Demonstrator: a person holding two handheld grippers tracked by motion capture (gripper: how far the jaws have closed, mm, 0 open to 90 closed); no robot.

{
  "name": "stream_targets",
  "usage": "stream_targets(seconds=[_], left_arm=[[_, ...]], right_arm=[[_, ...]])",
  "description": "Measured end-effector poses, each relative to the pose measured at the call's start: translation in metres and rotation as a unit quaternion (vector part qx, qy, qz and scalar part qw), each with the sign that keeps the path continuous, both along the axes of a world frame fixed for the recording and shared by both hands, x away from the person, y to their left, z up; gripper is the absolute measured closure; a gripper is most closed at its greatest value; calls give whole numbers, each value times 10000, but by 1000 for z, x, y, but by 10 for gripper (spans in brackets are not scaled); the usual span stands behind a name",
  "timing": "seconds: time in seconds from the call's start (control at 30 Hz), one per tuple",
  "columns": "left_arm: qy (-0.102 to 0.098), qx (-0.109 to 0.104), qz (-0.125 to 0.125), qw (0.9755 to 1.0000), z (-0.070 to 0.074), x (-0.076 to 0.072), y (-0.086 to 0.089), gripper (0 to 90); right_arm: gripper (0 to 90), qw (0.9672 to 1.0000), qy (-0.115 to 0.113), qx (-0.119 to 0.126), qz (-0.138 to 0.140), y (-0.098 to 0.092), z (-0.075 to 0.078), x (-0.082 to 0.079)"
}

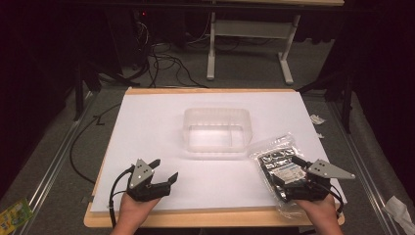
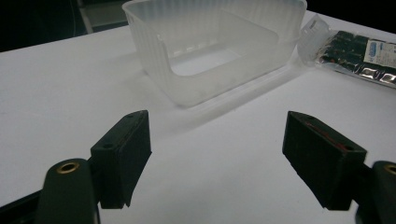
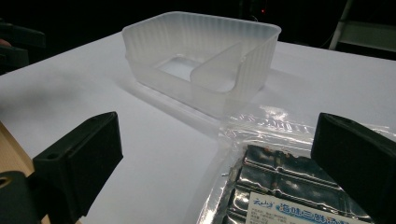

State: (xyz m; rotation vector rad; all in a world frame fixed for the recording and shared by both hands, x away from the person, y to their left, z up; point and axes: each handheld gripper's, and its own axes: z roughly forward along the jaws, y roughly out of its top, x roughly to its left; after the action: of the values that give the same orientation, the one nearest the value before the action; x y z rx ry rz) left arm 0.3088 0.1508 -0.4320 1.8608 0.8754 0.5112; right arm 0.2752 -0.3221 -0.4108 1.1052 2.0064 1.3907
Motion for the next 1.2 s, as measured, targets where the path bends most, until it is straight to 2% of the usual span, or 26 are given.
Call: stream_targets(seconds=[0.1, 0.4, 0.57, 0.63, 0.67, 0.7, 0.73, 0.77, 0.8, 0.83, 0.87, 0.93, 1.07, 1.13, 1.17, 1.2], left_arm=[[26, 4, -3, 10000, -1, 1, -1, 240], [9, 61, -60, 10000, -2, 0, -3, 254], [23, 41, -77, 10000, -2, 1, -3, 270], [49, 35, -74, 10000, -3, 2, -3, 281], [58, 33, -72, 10000, -3, 2, -3, 289], [65, 47, -78, 9999, -3, 3, -3, 300], [72, 47, -71, 9999, -4, 4, -4, 314], [72, 47, -71, 9999, -4, 4, -4, 325], [81, 37, -76, 9999, -4, 5, -4, 325], [96, 6, -102, 9999, -3, 7, -6, 333], [90, -10, -116, 9999, -3, 7, -7, 335], [69, -10, -152, 9999, -3, 8, -9, 336], [60, -67, -233, 9997, -3, 10, -14, 338], [64, -53, -258, 9996, -2, 11, -15, 339], [66, -60, -284, 9996, -2, 12, -16, 339], [55, -75, -304, 9995, -2, 12, -18, 340]], right_arm=[[26, 10000, 80, 11, -14, -1, -3, 1], [40, 9999, 103, -21, -7, -2, -6, 2], [93, 9999, 139, 9, -96, -7, -6, 2], [197, 9998, 87, -20, -193, -13, -6, 1], [297, 9995, 109, -42, -287, -16, -6, 0], [440, 9991, 144, -102, -375, -21, -7, -1], [577, 9984, 162, -200, -497, -26, -8, -2], [673, 9974, 179, -315, -619, -32, -9, -4], [673, 9974, 179, -315, -619, -32, -9, -4], [849, 9947, 358, -430, -860, -46, -13, -6], [900, 9929, 383, -497, -1011, -53, -14, -10], [900, 9889, 436, -556, -1305, -73, -17, -16], [900, 9753, 608, -677, -2015, -116, -25, -35], [900, 9697, 749, -696, -2221, -134, -33, -42], [900, 9697, 749, -696, -2221, -134, -33, -42], [900, 9676, 836, -687, -2283, -140, -37, -46]])
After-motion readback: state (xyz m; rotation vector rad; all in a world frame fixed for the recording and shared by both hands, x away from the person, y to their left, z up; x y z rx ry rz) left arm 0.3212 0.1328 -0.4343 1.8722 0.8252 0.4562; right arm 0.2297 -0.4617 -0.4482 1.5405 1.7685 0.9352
